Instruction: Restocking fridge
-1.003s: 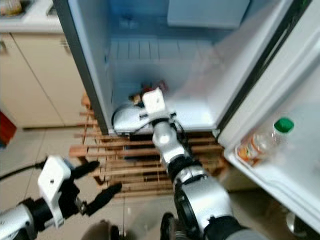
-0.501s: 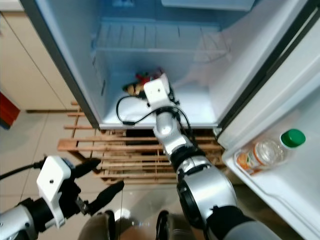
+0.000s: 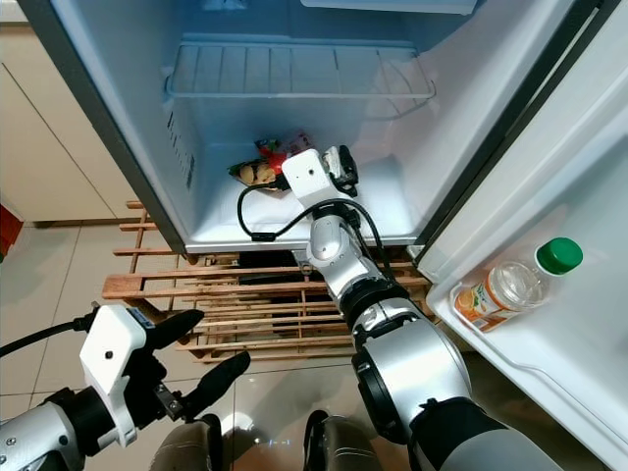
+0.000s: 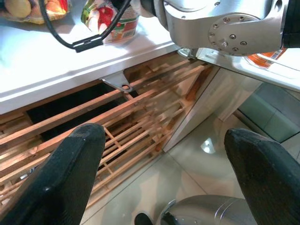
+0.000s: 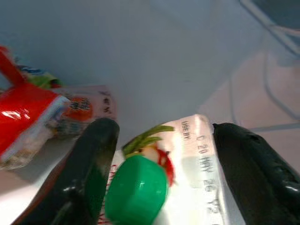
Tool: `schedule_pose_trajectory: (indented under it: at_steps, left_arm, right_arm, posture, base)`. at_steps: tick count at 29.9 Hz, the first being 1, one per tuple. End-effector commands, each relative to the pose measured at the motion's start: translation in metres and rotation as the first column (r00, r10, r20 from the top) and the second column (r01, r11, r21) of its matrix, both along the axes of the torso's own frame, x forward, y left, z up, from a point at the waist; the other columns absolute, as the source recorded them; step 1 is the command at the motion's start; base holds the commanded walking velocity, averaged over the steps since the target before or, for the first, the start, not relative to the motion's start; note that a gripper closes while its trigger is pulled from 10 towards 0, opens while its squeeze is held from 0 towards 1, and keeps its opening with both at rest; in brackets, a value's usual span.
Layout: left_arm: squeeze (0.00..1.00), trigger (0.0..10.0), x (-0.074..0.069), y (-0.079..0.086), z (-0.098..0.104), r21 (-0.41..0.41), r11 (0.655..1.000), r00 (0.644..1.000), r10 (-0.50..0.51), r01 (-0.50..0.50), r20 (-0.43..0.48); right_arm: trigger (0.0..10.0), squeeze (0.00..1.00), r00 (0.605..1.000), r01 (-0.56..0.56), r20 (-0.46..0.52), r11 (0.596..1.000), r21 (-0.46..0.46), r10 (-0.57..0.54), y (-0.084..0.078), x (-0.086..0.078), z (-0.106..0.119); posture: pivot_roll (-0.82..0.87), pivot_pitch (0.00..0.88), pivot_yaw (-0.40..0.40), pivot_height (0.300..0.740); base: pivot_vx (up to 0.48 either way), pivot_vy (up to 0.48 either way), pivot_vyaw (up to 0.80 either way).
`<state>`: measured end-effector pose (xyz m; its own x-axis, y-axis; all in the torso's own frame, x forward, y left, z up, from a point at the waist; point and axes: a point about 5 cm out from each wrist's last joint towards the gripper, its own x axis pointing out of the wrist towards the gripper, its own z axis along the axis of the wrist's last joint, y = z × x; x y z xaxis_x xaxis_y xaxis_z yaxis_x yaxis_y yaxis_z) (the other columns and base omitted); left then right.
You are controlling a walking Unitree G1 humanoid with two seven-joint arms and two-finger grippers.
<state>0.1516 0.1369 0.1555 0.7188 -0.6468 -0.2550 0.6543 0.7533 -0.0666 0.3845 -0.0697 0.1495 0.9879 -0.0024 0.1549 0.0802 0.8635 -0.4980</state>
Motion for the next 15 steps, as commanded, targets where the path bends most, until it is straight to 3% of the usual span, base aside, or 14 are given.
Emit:
schedule_pose_trajectory:
  at_steps: [1,9,15]
  left_arm:
    - [0.0,10.0,0.0,0.0,-0.004,0.007,1.0,1.0,0.006,-0.006,-0.014]
    - [0.0,10.0,0.004,-0.002,-0.003,-0.001,1.0,1.0,0.013,-0.013,0.003]
    - [0.0,10.0,0.021,-0.005,-0.005,-0.016,1.0,0.999,0.013,-0.013,0.037]
  right_arm:
    - [10.0,1.0,1.0,0.026,0.015,1.0,0.012,-0.026,-0.005,0.003,0.006]
    - [10.0,1.0,0.995,0.054,0.072,0.992,0.118,-0.063,-0.009,0.007,0.021]
    - [10.0,1.0,0.99,0.021,0.13,0.972,0.232,-0.052,-0.01,0.005,0.028]
  posture:
    - [0.26,0.213,-0.056,0.74]
    - [0.24,0.201,-0.066,0.74]
    - [0.21,0.142,-0.079,0.74]
  base:
    - [0.0,0.0,0.0]
    - [0.0,0.0,0.0]
    - [0.0,0.0,0.0]
